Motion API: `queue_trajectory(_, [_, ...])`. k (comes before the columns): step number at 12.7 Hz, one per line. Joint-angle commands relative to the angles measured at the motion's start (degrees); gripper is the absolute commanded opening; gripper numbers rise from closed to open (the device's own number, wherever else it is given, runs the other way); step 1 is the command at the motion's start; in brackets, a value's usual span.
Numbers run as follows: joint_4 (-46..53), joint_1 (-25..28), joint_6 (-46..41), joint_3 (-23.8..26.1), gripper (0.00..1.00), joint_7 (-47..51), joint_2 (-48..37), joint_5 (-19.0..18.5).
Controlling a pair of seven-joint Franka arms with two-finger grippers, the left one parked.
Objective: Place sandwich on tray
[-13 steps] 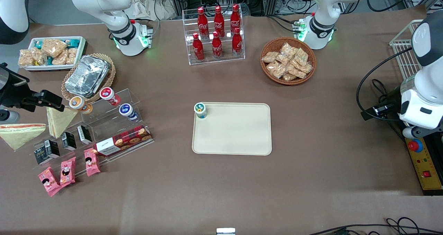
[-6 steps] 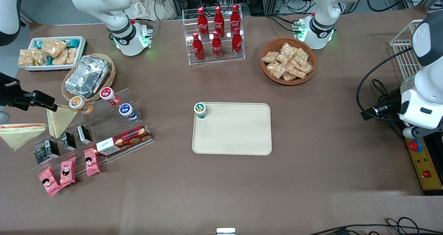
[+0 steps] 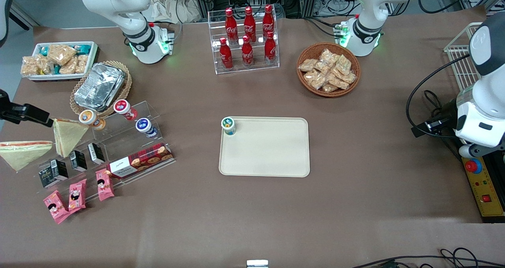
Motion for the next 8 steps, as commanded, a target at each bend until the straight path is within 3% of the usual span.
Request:
queue_trajectory(1, [1.28, 0.11, -0.39, -2.18, 0.99, 7.03, 0.17, -1.03])
queue_trajectory(4, [1.28, -0.94, 0.04, -4.37, 0.99, 12.23, 0.78, -0.85])
queue_trajectory(8, [1.28, -3.58, 2.59, -4.65, 0.99, 29.86, 2.45, -0.5])
